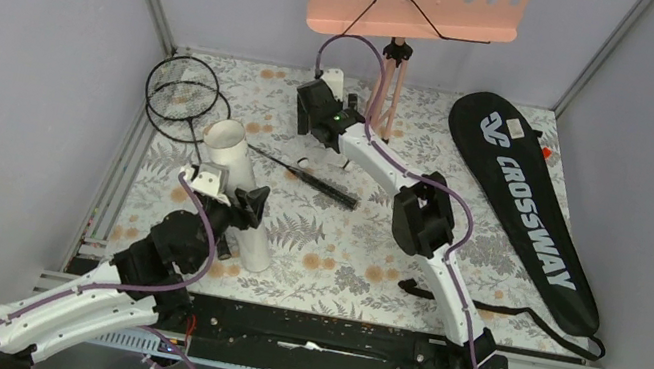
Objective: Pack up the badminton gear
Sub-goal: Pick up the shuttlecock at the center of the board.
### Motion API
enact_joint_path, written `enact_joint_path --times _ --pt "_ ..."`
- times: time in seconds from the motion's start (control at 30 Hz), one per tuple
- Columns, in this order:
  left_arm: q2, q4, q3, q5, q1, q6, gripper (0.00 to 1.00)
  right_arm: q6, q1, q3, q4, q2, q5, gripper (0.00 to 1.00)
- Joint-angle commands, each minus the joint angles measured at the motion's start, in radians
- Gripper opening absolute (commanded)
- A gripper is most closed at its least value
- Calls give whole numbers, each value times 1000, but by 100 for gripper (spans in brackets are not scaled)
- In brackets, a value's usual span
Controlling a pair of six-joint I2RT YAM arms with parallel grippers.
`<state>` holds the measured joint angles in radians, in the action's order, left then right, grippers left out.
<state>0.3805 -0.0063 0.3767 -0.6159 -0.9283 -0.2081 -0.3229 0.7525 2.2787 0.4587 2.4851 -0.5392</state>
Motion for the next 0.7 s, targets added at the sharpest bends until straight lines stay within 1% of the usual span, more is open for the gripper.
enact_joint_path --times 0.0,0.03,0.07,0.1,0.13,0.17,0.43,0.6,0.67 --pt "-15 -21 -21 41 1 -24 46 -17 1 4 -14 9 -31 99" --pt "-18 -21 -21 44 2 -25 46 66 0 -3 -14 9 -31 99" --pt "-22 -20 -22 47 1 -25 46 -86 -2 -14 -14 5 254 99" --pt "-25 -19 -23 50 1 -25 46 -108 -1 -26 -236 -1 -142 99" --pt "-28 -20 -24 51 1 -25 46 -110 0 -40 403 -15 -190 82" --pt "-31 -21 -25 52 1 -25 46 -111 -1 -56 474 -27 -194 76" --pt "-42 -15 -30 54 1 -25 47 -107 -1 -215 411 -119 -211 74" --pt "-29 -14 -27 58 0 -25 46 -106 -2 -238 387 -143 -190 70" --pt "-26 -12 -27 56 1 -25 46 -96 -1 -261 356 -163 -192 67"
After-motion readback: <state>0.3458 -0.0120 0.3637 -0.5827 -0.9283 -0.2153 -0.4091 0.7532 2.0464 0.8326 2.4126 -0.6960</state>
